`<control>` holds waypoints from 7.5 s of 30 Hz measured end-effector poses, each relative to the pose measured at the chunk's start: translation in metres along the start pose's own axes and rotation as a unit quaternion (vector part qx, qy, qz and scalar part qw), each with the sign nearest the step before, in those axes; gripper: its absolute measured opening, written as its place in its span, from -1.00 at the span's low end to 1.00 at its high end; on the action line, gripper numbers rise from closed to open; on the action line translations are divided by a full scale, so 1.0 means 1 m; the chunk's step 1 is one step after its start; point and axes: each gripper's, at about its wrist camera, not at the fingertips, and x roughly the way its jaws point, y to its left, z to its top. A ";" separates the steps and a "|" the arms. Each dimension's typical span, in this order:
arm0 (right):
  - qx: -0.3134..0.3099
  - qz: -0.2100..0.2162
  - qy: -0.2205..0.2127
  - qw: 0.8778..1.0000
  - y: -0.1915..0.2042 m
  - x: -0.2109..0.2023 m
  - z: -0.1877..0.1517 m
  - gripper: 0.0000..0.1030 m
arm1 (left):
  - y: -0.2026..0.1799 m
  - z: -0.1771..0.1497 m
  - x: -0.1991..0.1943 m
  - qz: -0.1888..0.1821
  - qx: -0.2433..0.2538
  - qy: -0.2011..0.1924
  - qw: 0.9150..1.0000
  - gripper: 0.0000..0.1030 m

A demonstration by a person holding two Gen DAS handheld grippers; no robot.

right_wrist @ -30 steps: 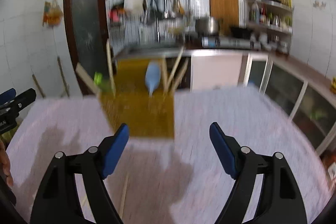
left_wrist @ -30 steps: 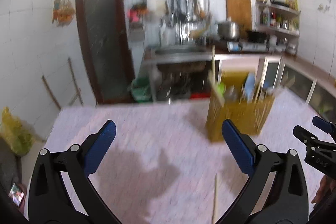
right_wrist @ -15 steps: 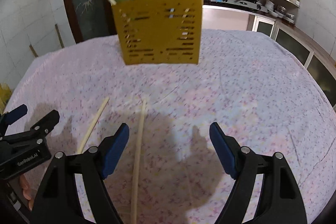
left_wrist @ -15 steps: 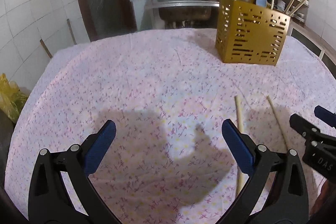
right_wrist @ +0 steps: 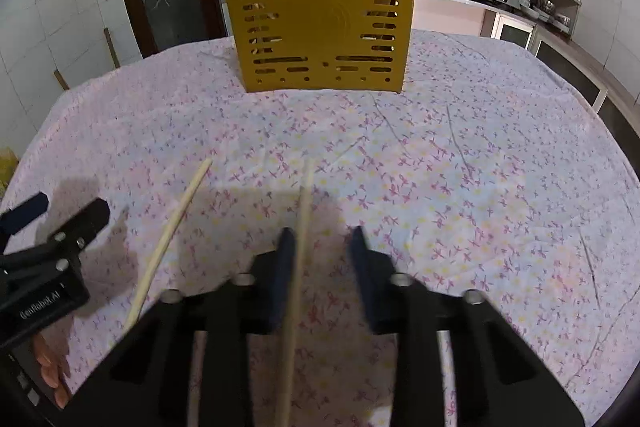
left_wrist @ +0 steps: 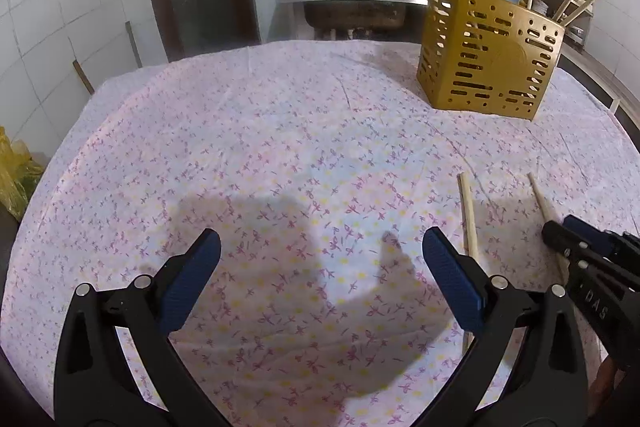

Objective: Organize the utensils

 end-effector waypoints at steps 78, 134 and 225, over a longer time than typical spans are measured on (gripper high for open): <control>0.021 0.036 -0.305 0.951 -0.098 -0.162 -0.046 -0.88 | -0.034 -0.037 -0.160 -0.049 -0.015 -0.233 0.971 -0.91; 0.004 0.013 -0.372 0.928 -0.077 -0.092 0.199 0.27 | -0.081 0.221 -0.063 -0.074 -0.008 -0.327 0.942 0.27; 0.003 -0.012 -0.305 0.952 -0.096 -0.155 -0.086 0.91 | -0.047 -0.099 -0.162 0.015 0.011 -0.284 0.959 0.90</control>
